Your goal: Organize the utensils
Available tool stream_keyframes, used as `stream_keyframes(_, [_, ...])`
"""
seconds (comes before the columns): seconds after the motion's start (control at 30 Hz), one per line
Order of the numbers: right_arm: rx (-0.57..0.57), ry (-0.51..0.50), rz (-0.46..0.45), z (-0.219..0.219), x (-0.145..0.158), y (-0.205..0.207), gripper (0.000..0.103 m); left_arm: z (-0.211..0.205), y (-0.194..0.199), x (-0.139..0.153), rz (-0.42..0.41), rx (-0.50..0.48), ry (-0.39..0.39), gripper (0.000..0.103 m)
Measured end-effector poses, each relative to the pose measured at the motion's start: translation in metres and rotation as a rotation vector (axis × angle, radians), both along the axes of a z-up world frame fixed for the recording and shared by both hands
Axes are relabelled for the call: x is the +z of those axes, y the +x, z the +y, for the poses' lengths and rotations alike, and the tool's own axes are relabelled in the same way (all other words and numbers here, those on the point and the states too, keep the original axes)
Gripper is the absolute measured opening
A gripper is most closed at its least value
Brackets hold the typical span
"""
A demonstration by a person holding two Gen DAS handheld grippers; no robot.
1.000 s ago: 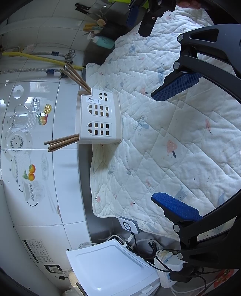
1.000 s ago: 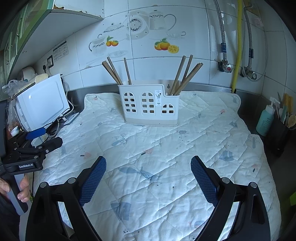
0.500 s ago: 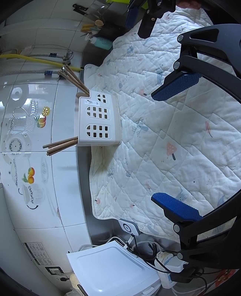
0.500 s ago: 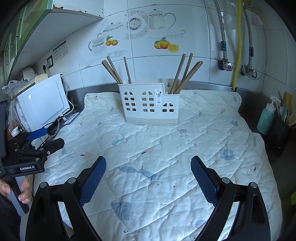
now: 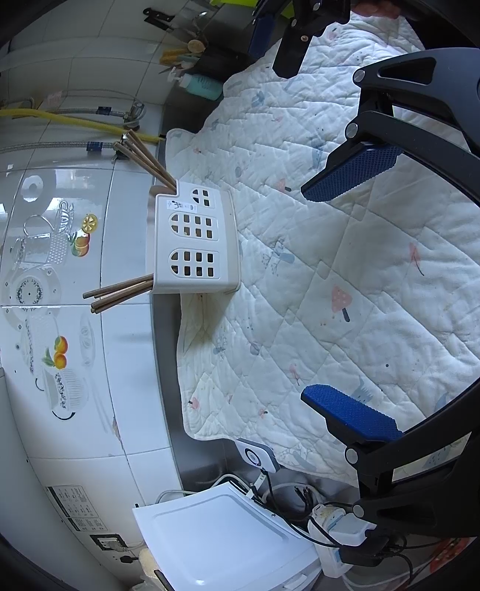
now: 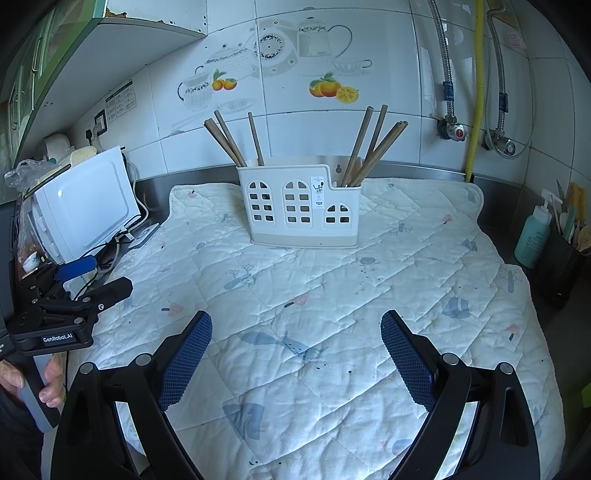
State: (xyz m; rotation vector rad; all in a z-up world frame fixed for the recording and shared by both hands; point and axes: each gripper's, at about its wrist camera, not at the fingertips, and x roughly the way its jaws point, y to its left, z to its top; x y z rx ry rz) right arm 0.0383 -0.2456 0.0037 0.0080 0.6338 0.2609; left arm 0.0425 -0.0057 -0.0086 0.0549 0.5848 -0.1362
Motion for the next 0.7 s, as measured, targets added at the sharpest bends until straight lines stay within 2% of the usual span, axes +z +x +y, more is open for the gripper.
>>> stream_keyframes(0.7, [0.007,0.0,0.004,0.004,-0.0019,0.0006,0.09,0.0012,-0.0009,0.0002,-0.008,0.006,-0.02,0.098])
